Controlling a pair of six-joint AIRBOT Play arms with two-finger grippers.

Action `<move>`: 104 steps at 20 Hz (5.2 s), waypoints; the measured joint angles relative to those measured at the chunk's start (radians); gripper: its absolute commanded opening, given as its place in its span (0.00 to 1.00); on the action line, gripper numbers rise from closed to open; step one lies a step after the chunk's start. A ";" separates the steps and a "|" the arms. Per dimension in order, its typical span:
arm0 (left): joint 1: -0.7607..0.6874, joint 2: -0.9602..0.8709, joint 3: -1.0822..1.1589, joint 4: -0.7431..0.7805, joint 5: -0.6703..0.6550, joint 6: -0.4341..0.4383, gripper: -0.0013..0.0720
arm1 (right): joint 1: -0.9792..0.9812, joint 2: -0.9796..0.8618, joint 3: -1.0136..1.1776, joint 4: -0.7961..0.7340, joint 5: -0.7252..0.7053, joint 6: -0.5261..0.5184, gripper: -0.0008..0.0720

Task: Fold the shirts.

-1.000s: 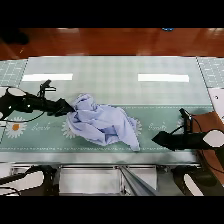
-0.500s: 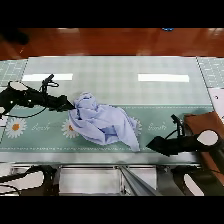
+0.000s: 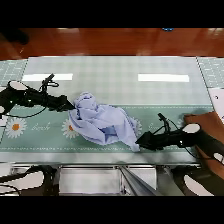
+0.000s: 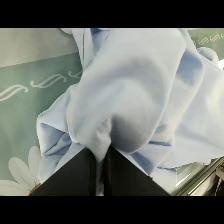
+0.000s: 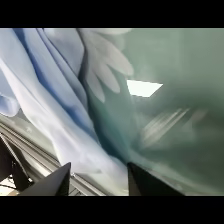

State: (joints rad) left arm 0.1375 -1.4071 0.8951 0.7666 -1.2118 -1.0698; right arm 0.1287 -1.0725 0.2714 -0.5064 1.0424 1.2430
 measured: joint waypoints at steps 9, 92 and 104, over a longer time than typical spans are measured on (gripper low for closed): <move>0.026 0.038 0.098 0.003 -0.050 -0.019 0.05 | 0.190 -0.120 0.388 -0.076 -0.029 0.014 0.04; 0.068 0.184 -0.198 -0.191 0.021 0.090 0.05 | -0.308 -0.253 0.350 -0.300 0.135 0.061 0.58; 0.104 0.185 -0.137 -0.231 0.005 0.074 0.05 | -0.024 -0.417 0.721 -0.274 0.088 0.047 0.04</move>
State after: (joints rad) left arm 0.2413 -1.2217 0.7586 0.5358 -1.2068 -0.9958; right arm 0.1043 -1.4899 0.9928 -0.7799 1.1301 1.2903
